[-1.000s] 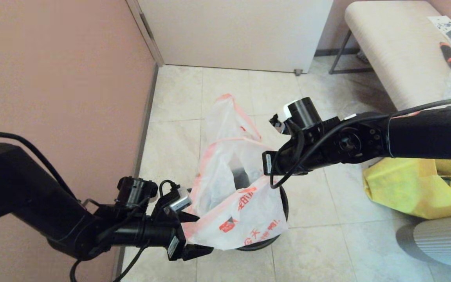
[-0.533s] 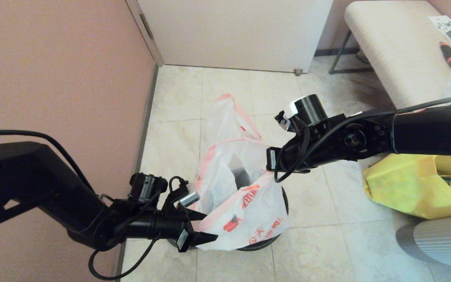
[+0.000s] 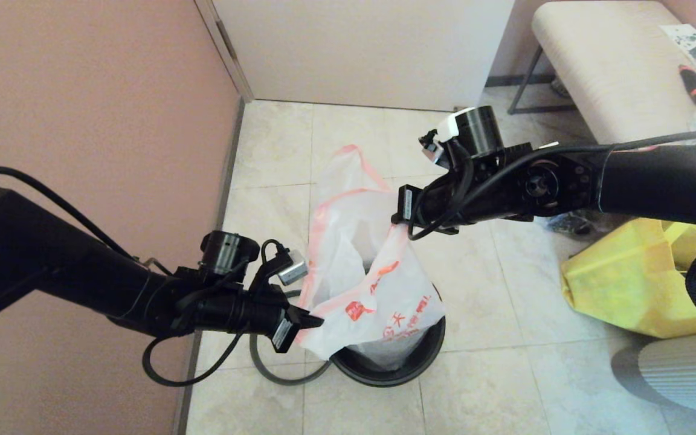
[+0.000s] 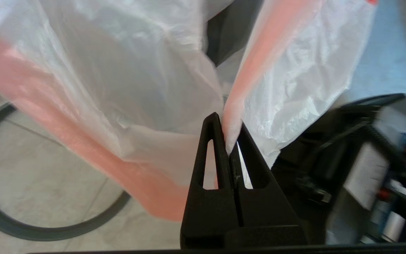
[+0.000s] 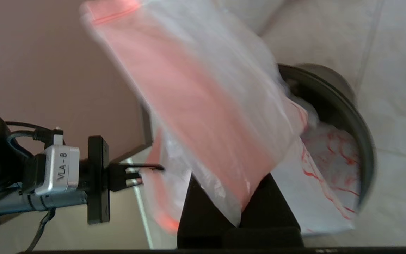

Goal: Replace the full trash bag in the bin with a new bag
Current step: Put the new garbage bag on the trash can

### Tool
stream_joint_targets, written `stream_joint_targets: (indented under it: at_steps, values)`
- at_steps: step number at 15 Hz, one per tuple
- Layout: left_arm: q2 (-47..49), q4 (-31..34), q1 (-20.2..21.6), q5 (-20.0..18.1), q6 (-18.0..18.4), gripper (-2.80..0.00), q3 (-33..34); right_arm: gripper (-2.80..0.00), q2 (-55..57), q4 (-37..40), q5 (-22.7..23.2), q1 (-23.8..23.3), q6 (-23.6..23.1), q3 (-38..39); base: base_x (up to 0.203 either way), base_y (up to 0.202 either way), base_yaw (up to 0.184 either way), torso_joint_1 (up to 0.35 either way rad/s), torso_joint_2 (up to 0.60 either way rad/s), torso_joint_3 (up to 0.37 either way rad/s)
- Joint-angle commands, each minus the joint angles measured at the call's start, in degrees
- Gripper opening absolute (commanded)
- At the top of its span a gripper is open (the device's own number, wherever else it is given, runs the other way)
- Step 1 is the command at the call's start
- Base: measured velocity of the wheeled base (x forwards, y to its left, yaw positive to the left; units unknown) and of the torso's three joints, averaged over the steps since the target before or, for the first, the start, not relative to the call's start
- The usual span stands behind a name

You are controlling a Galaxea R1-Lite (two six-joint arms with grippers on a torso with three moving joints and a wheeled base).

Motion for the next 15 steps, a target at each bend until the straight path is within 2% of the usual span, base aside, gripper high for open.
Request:
stream_joint_targets:
  at_steps: [1, 2, 4, 5, 7, 9, 12, 13, 15]
  values:
    - [-1.0, 1.3, -0.5, -1.3, 0.1, -2.8, -2.1, -2.8, 3.3, -3.7, 0.5, 0.1, -1.6, -1.0, 0.0, 0.0, 0.0, 0.0, 0.0, 0.0]
    - [-1.6, 1.4, -0.5, -1.4, 0.0, -2.8, -1.9, -2.8, 3.6, -4.9, 0.8, 0.5, -3.9, -1.0, 0.0, 0.0, 0.0, 0.0, 0.0, 0.0]
    - [-3.8, 1.7, 0.1, -1.5, 0.0, -2.8, -0.2, -2.8, 2.3, -3.7, 1.0, 1.6, -3.9, 0.2, 0.0, 0.0, 0.0, 0.0, 0.0, 0.0]
    - [-5.3, 1.7, 0.1, -1.5, 0.1, -2.8, 1.6, -2.8, 0.7, -2.3, 0.9, 1.6, -2.9, 3.1, 0.0, 0.0, 0.0, 0.0, 0.0, 0.0]
    - [-6.4, 1.6, -1.3, -0.9, 0.4, -2.8, 5.0, -2.8, -2.3, -1.0, 0.4, 1.0, -1.8, 11.5, 0.0, 0.0, 0.0, 0.0, 0.0, 0.0]
    - [-5.8, 1.7, -2.9, 0.9, 0.5, -2.8, 8.5, -2.8, -7.4, -0.7, -0.6, -0.7, -0.8, 23.6, 0.0, 0.0, 0.0, 0.0, 0.0, 0.0]
    - [1.3, 1.9, -3.8, 4.5, 1.7, -2.8, 9.3, -2.8, -11.8, -0.6, -2.1, -2.0, -0.1, 35.5, 0.0, 0.0, 0.0, 0.0, 0.0, 0.0]
    - [4.1, 1.7, -4.2, 6.3, 2.0, -2.8, 9.3, -2.8, -11.1, -0.6, -2.7, -2.0, 0.1, 37.4, 0.0, 0.0, 0.0, 0.0, 0.0, 0.0]
    - [7.6, 1.6, -5.3, 7.5, 2.2, -2.8, 8.4, -2.8, -7.2, -0.9, -3.2, -1.9, 0.8, 39.5, 0.0, 0.0, 0.0, 0.0, 0.0, 0.0]
